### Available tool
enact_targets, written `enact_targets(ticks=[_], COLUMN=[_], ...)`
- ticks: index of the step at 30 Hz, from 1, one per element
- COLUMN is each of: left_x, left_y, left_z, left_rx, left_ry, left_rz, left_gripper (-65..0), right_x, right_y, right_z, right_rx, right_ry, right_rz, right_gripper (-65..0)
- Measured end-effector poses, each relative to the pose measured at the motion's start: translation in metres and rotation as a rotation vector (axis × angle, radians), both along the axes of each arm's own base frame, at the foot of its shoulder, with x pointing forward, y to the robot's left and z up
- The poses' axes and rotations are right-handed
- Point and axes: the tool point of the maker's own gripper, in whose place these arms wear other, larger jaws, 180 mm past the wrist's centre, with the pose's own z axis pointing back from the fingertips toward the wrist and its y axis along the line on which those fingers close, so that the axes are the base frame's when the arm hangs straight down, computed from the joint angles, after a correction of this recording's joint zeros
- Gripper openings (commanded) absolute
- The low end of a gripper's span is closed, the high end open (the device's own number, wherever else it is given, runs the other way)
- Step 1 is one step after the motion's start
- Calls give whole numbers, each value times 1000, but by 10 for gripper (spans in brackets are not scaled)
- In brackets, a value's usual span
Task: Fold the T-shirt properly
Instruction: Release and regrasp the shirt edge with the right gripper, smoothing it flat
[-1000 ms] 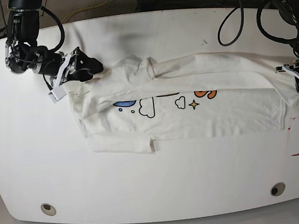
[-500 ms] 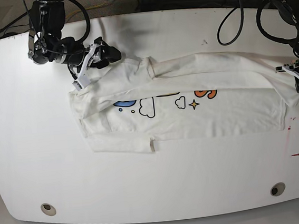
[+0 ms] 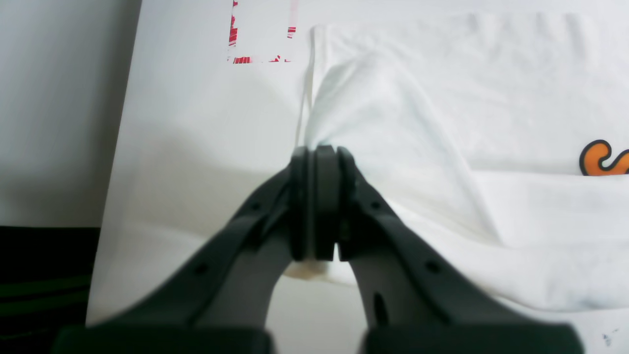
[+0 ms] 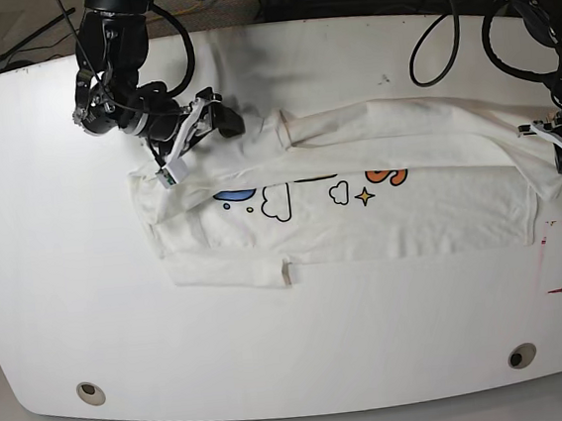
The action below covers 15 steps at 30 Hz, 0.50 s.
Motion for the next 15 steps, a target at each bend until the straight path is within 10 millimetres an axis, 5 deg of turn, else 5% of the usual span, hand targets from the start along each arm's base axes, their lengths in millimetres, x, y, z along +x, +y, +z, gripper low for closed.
enact_targets(ticks=[3, 5, 15], left_x=[0, 0, 5], left_y=[0, 0, -10], left_z=[0, 0, -4], left_rx=[0, 1, 2], left_ry=[0, 0, 12], left_rz=[0, 0, -35], left_gripper=[-650, -650, -650], right_x=[1, -2, -31], right_y=[0, -1, -3], right_z=[-2, -4, 24], right_rx=[4, -12, -25], right_ry=[0, 11, -35], right_rz=[-9, -6, 27], right_gripper=[-572, -650, -650])
